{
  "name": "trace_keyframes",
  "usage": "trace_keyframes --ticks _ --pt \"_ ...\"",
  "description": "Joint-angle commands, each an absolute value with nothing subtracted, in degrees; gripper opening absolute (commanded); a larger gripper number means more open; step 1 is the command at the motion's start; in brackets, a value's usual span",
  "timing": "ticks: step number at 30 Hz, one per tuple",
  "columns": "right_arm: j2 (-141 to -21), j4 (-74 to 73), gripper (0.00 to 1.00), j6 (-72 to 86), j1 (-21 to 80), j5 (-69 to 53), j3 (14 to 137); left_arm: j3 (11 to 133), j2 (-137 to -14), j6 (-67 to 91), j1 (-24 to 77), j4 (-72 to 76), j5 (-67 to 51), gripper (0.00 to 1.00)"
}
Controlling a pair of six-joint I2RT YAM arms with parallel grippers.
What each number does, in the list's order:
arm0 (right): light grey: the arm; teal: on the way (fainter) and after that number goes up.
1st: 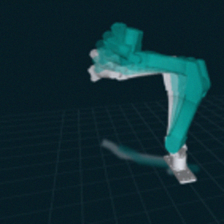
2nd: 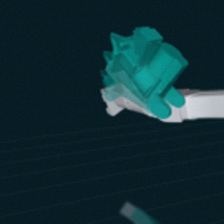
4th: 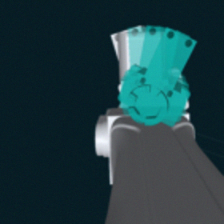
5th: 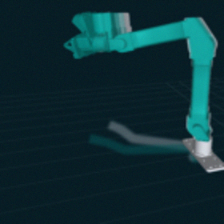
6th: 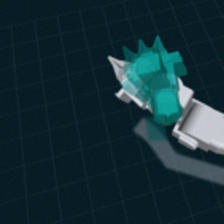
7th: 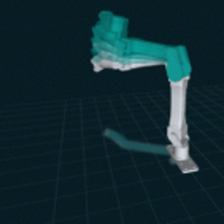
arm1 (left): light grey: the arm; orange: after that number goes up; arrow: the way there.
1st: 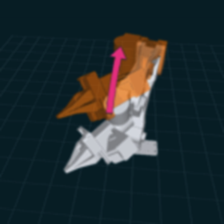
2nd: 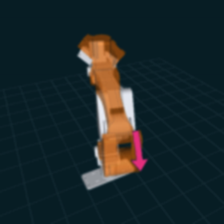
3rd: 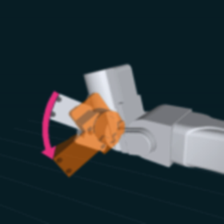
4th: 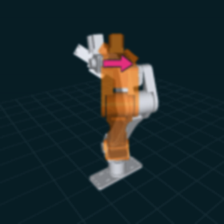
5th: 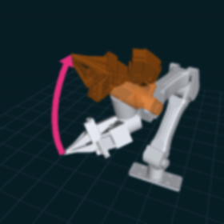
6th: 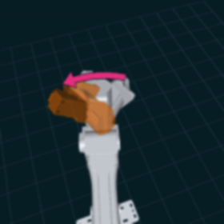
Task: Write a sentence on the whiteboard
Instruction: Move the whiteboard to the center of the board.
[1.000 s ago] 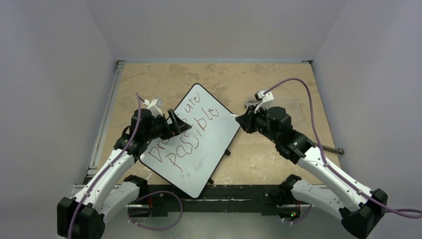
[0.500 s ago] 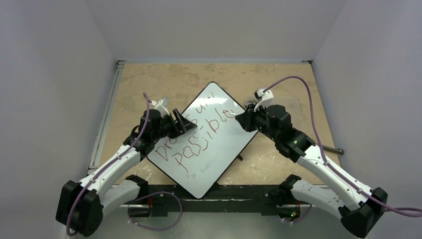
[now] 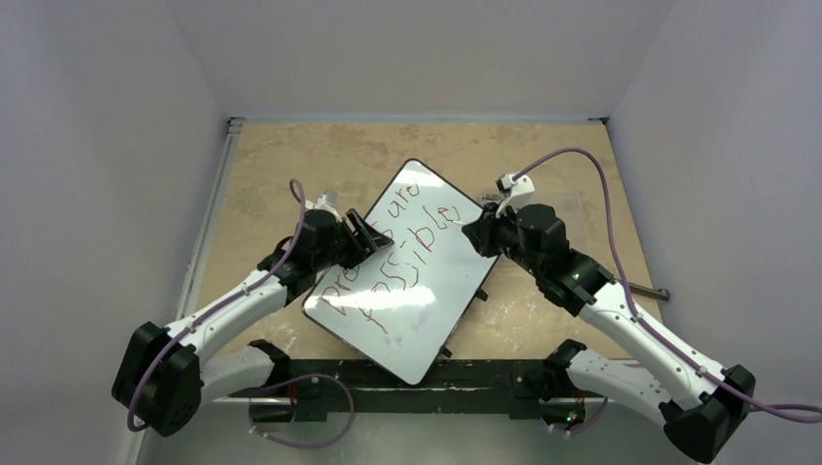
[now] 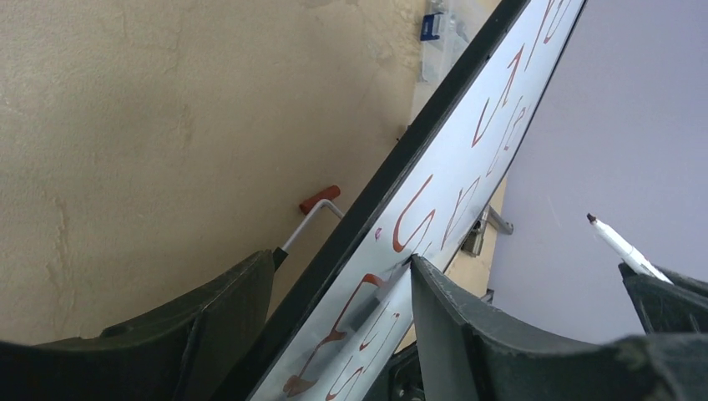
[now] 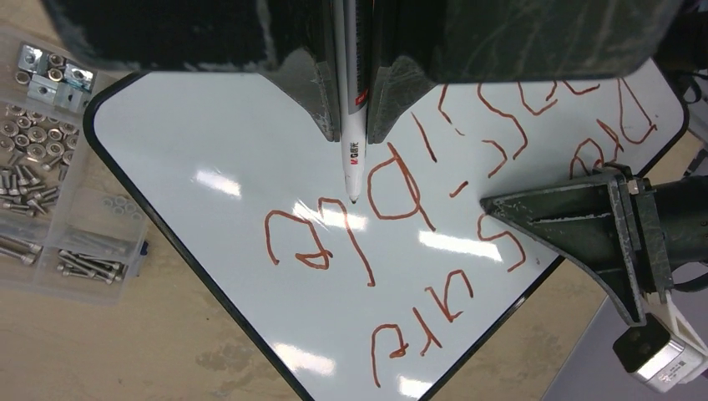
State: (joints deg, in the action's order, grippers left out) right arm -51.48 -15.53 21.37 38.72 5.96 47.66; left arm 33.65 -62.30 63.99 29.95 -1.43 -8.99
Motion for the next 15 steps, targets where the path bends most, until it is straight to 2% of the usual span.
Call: trace_keyframes --ticks 1,3,12,15 --pt "-50.56 -15.11 0.0 20.1 38.65 8.21 50.7 40.45 -63.89 70.05 32.56 -2.79 -2.47 0.5" --pt "-50.33 -15.27 0.0 20.0 38.65 8.52 50.63 41.99 -64.66 70.97 33.27 -3.93 -1.06 0.51" --pt "-50.0 -15.38 0.0 20.21 38.67 8.62 50.45 48.05 -65.28 73.51 35.51 -8.9 -0.18 0.73" --pt "-50.01 -15.44 0.0 20.14 38.68 8.76 50.44 48.84 -64.8 73.76 36.31 -9.66 -0.18 0.76"
